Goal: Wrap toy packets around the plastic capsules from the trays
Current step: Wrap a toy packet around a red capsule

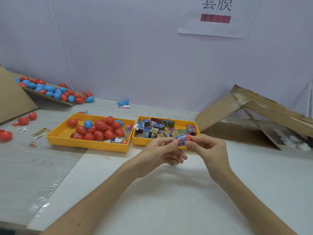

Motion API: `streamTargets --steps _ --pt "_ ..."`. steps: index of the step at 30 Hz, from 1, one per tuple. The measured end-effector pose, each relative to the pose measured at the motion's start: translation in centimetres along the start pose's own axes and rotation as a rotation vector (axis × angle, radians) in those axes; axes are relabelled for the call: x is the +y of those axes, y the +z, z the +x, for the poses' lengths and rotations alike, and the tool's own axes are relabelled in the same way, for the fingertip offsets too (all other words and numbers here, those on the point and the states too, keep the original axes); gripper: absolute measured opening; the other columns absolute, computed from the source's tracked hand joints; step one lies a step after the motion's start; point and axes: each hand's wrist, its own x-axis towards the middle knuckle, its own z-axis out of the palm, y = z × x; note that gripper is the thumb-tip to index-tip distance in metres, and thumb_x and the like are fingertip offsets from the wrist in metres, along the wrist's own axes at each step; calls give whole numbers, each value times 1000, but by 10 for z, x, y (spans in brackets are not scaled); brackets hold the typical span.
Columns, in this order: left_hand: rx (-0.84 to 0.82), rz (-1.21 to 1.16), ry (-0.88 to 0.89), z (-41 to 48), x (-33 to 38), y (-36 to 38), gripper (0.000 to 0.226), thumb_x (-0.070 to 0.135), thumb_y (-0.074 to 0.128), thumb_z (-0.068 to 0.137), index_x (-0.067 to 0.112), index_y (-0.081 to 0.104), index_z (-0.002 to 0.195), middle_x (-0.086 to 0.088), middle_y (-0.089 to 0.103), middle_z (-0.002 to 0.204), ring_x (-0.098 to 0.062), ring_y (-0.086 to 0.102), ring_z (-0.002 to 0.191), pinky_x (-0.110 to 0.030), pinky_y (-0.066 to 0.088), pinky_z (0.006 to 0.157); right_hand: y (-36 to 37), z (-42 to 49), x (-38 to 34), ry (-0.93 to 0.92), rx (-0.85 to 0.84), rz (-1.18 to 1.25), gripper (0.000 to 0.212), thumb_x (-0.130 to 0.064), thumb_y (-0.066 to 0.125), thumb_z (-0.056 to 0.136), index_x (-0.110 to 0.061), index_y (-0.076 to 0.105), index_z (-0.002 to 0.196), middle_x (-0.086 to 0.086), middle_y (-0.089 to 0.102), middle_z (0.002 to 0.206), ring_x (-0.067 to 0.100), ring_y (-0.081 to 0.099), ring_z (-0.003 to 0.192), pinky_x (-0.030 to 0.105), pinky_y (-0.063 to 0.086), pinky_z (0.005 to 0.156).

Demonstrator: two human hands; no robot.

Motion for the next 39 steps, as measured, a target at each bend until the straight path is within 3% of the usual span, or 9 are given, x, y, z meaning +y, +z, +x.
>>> streamTargets --steps 3,7,16,20,28,34,39 --pt "-5 -16 2 0 0 1 25 37 56 99 17 69 106 -17 74 97 -23 69 82 -32 54 80 1 -1 -2 8 -5 -1 23 -26 85 66 -18 81 87 8 78 91 23 75 86 29 59 77" --pt "-3 -36 -4 0 0 1 28 40 55 99 16 70 99 -18 73 97 -24 69 81 -32 54 79 4 -2 -2 8 -25 -25 33 -28 85 66 -27 78 99 3 76 95 25 72 80 37 61 77" --pt "62 -33 -25 2 -1 2 39 42 53 99 7 69 95 -17 73 92 -22 68 77 -31 55 75 5 -2 -1 26 -44 -37 45 -23 85 64 -19 76 107 8 76 101 24 73 83 30 59 76" --pt "53 -53 -47 2 -1 4 35 43 55 97 13 72 92 -18 72 91 -22 68 76 -30 56 75 4 -2 0 2 -19 -39 38 -24 84 67 -20 78 105 10 78 90 26 75 84 31 60 80" --pt "57 -55 -64 3 1 4 40 45 53 97 8 68 101 -16 72 91 -21 68 76 -30 55 75 4 -1 0 -25 -39 21 28 -19 81 70 -21 80 98 6 78 98 18 74 92 24 57 81" --pt "59 -69 -97 3 1 3 48 50 51 97 5 69 100 -17 72 93 -24 69 78 -30 56 76 4 -2 -1 4 -82 -54 37 -25 81 70 -23 77 107 0 76 83 15 69 74 23 56 73" --pt "46 -36 -130 4 1 2 62 58 45 95 3 74 100 -17 73 93 -26 69 81 -31 56 79 4 -3 1 -17 -81 -31 22 -24 80 74 -30 81 96 5 78 85 16 74 75 21 56 70"
